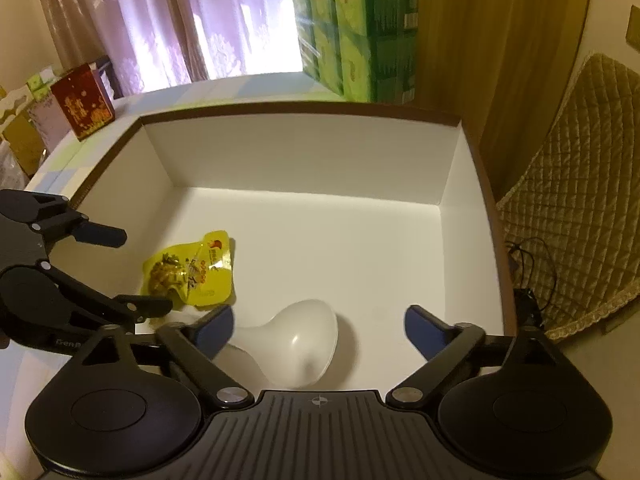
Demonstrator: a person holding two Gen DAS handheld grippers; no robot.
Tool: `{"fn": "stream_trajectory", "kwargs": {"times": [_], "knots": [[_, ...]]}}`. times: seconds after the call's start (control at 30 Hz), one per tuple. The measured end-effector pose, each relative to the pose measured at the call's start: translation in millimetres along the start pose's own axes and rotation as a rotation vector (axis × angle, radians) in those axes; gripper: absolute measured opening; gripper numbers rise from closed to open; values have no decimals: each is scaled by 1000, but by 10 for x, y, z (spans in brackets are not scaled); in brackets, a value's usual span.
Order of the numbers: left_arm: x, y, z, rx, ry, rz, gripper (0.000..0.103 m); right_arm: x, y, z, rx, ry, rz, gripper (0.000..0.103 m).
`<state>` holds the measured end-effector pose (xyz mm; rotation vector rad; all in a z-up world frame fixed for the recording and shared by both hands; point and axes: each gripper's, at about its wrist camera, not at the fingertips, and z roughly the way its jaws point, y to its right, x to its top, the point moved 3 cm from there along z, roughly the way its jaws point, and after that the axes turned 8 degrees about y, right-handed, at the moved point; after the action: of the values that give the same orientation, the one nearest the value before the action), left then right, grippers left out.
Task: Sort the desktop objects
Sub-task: 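Open both grippers to drop the scoop and packet into the box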
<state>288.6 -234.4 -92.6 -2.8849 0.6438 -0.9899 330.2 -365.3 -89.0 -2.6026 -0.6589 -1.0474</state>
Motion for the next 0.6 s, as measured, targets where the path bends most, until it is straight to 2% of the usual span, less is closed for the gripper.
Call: {"fn": "stream_trajectory", "kwargs": {"times": [0.07,0.17,0.37,0.6], "knots": [[36,-10,-16,5,7,-4,82,7,-9,-42,-3,11,-9,98],[68,-16,-62,11,19,-8,86,18,-24,-94,-5,24,-22,101],[124,2,-185,14,51,-21,94,43,-62,-259,-25,76,-62,101],[188,19,-417,39,111,-39,95,88,-115,-496,-70,159,-96,101]]}}
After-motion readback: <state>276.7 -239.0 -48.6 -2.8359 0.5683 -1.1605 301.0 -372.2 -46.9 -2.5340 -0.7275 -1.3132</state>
